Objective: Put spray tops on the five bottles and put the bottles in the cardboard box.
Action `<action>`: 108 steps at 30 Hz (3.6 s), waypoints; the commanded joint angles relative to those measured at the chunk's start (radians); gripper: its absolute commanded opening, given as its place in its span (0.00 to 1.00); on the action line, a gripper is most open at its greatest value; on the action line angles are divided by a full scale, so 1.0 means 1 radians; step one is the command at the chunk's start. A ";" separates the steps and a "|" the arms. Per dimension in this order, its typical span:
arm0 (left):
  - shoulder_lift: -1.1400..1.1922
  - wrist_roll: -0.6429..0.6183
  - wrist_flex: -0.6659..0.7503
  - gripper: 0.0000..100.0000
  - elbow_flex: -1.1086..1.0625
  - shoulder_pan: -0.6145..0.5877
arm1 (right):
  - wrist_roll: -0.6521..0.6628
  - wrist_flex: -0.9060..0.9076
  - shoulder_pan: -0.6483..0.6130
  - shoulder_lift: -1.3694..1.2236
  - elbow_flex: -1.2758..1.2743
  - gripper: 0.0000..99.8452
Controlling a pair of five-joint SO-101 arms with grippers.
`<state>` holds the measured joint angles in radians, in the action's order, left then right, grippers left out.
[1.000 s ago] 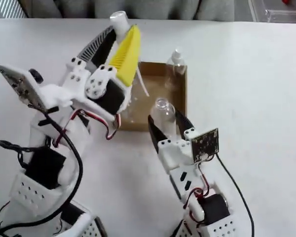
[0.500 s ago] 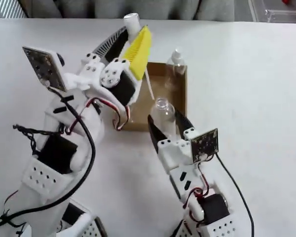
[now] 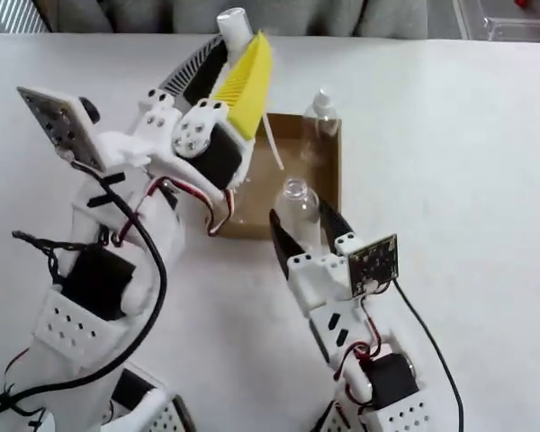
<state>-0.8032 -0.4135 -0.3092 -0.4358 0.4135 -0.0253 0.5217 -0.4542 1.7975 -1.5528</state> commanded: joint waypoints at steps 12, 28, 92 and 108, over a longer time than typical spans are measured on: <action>0.038 -0.014 0.037 0.02 -0.014 0.033 | 0.011 -0.027 -0.004 0.008 -0.005 0.02; 0.071 -0.098 0.035 0.02 -0.087 0.031 | 0.011 -0.027 0.001 0.008 -0.006 0.02; -0.475 -0.098 0.028 0.32 -0.709 0.216 | 0.011 -0.027 0.018 0.007 -0.028 0.02; -0.733 -0.106 0.026 0.32 -0.898 0.143 | 0.006 -0.064 0.133 0.007 -0.029 0.02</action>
<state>-1.5136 -0.5086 -0.3061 -1.3349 0.5961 -0.0238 0.4849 -0.3544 1.7975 -1.5942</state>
